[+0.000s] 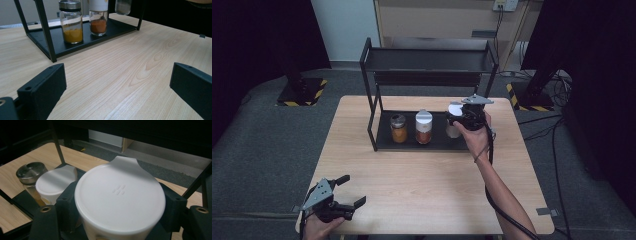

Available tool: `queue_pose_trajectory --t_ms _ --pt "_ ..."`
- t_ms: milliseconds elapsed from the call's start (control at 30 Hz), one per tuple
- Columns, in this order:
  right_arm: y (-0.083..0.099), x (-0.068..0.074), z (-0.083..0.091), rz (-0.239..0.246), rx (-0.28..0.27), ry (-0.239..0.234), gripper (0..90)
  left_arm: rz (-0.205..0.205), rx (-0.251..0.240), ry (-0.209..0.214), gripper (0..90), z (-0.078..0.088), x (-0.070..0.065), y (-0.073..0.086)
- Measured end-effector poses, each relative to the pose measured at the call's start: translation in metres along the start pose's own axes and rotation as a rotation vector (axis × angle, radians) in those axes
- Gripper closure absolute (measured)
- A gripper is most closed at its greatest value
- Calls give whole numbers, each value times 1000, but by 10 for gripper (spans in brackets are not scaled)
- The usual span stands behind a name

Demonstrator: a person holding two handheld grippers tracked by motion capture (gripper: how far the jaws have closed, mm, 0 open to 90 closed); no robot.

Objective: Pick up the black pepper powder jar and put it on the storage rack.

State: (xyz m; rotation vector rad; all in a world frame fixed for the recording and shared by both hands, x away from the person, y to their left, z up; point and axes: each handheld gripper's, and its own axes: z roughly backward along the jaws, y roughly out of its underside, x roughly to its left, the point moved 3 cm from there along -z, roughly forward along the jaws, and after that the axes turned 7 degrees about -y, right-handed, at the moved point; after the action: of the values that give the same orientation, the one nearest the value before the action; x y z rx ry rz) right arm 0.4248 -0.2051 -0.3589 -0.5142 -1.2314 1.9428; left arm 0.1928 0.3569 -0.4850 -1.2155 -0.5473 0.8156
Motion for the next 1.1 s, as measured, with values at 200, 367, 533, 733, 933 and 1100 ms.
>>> queue_pose_trajectory --t_ms 200,367,533,733,933,1100 --pt "7 -4 -10 -18 14 7 308 1 -1 0 0 0 0 0" --pt "12 -4 -18 -19 27 16 308 2 0 0 0 0 0 0" --pt "17 -3 -24 -20 36 20 308 3 0 0 0 0 0 0" --pt "23 -2 -31 -27 45 17 308 1 -1 1 0 0 0 0" --pt "26 -1 -34 -26 46 15 308 0 0 1 0 0 0 0" --pt "28 -1 -35 -25 51 15 308 -2 1 1 0 0 0 0"
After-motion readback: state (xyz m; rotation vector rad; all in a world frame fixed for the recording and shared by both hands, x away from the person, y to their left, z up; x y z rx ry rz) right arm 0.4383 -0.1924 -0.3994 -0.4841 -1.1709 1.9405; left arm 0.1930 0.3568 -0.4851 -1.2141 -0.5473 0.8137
